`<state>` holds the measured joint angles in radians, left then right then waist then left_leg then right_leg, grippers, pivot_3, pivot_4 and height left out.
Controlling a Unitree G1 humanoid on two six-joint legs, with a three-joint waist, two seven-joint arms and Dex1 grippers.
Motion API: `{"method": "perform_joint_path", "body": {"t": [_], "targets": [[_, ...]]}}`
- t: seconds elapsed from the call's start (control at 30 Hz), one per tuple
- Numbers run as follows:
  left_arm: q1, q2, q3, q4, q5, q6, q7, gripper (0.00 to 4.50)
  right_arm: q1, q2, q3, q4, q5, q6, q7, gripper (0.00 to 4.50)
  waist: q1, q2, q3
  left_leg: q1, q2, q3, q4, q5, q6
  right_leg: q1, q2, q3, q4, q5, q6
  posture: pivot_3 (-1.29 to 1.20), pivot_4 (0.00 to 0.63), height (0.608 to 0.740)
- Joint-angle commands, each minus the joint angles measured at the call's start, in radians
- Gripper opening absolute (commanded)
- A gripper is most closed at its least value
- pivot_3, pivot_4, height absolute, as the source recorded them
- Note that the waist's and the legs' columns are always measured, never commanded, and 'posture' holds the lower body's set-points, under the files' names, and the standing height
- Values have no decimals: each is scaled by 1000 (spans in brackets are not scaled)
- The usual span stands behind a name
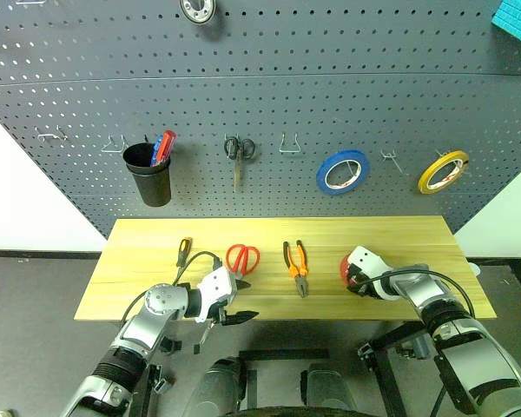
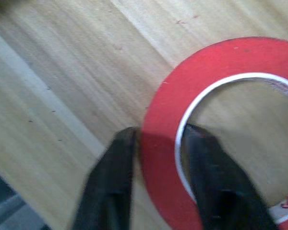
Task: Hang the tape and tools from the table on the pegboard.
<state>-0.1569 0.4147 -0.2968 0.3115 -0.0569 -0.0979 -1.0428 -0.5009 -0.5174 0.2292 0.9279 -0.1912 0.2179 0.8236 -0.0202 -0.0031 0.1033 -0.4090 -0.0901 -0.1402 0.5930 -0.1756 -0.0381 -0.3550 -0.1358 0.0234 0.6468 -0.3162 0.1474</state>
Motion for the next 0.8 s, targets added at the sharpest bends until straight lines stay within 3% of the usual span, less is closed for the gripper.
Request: {"method": "perform_joint_path", "body": {"t": [0.03, 0.17, 0.3, 0.53, 0.7, 0.8], "targets": [[0, 10, 21, -33, -21, -6, 1, 3487, 17, 6, -1, 8, 3, 44, 10, 663, 1, 0, 0, 0, 0, 0, 0, 0, 0, 0, 0, 0, 0, 0, 0, -47, 57, 725], [7, 11, 27, -40, -18, -24, 17, 3487, 45, -7, -23, -39, 11, 41, -27, 663, 0, 0, 0, 0, 0, 0, 0, 0, 0, 0, 0, 0, 0, 0, 0, -47, 60, 725], [29, -6, 65, -63, -15, -97, 94, 3487, 168, -69, -54, -243, -11, -78, -131, 663, 7, 0, 0, 0, 0, 0, 0, 0, 0, -1, 0, 1, 0, 0, 0, -52, 68, 725], [74, -104, 144, -59, -125, -290, 138, 3487, 464, -199, -69, -618, -203, -443, -496, 663, -3, 1, 3, -7, 0, 4, 0, 0, 0, -6, -4, 3, -1, -2, 0, -106, 80, 725], [13, -200, 156, -8, -183, -376, 147, 3487, 456, -240, -82, -670, -373, -546, -746, 663, -21, 1, 4, -6, 2, 5, 2, 0, 0, -2, -2, 3, 0, -1, -2, -137, 79, 725], [-46, -247, 157, 23, -211, -398, 132, 3487, 386, -274, -90, -668, -432, -572, -816, 663, -22, 1, 5, -6, 1, 5, 4, 0, 0, -3, -2, 3, 0, 0, -1, -145, 72, 725]]}}
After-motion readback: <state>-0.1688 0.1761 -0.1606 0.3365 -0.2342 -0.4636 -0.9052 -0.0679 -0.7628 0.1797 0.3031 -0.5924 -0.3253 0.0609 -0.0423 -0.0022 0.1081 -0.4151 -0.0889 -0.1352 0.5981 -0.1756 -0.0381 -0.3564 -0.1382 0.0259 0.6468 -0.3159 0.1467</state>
